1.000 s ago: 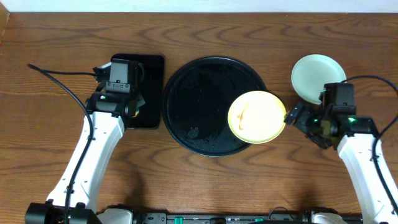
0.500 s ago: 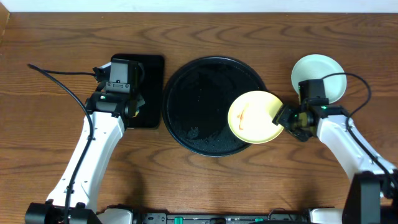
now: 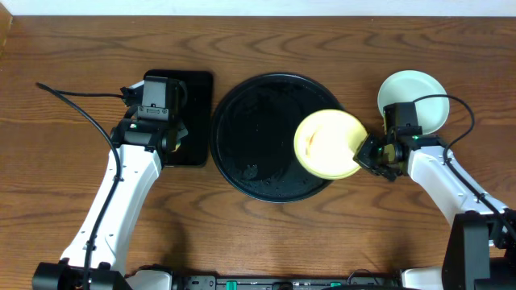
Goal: Clean dirty plates on tray and stack at the side
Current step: 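Reach the right gripper to the yellow plate's rim and grip it, then bring the sponge in the left gripper onto the yellow plate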
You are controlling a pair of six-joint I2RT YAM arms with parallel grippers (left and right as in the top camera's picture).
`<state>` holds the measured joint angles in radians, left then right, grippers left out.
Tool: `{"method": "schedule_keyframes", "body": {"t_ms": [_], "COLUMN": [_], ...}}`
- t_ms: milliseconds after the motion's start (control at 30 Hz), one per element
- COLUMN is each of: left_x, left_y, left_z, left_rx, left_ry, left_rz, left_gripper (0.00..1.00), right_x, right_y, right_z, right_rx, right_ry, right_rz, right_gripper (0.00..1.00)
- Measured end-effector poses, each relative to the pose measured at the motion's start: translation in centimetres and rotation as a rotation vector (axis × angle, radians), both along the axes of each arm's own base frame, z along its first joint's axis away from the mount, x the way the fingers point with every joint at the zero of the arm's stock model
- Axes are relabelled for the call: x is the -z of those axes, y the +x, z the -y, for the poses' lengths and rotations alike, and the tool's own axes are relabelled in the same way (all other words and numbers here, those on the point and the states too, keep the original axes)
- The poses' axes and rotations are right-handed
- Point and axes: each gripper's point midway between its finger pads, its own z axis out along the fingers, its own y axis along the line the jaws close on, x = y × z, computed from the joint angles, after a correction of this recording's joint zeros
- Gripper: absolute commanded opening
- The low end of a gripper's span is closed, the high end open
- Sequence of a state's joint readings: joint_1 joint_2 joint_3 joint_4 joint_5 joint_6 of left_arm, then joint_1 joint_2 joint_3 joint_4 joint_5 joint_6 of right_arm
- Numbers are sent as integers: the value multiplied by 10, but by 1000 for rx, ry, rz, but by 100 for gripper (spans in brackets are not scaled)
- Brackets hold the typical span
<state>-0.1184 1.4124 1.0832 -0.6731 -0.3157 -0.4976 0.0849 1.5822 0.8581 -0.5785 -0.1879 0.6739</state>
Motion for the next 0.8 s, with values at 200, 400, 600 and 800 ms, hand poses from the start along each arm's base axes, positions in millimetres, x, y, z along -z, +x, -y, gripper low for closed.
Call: {"method": "schedule_keyframes", "body": {"t_ms": [200, 400, 600, 800], "left_x": [0, 2, 1, -7], "left_y": [0, 3, 12, 24], "left_z": [0, 9, 29, 82], "left_rx": [0, 25, 84, 290], "left_ry": [0, -47, -148, -347], "left_rz": [0, 5, 35, 81], "left_gripper": [8, 8, 7, 8], "right_x": [-13, -36, -37, -8], "right_y": [7, 33, 42, 51], "right_z": [-22, -58, -87, -99], "right_rx": [-67, -178, -281, -340], "right_ry": [60, 95, 67, 43], "right_rz": [28, 159, 236, 236], "right_gripper": [1, 1, 1, 1]}}
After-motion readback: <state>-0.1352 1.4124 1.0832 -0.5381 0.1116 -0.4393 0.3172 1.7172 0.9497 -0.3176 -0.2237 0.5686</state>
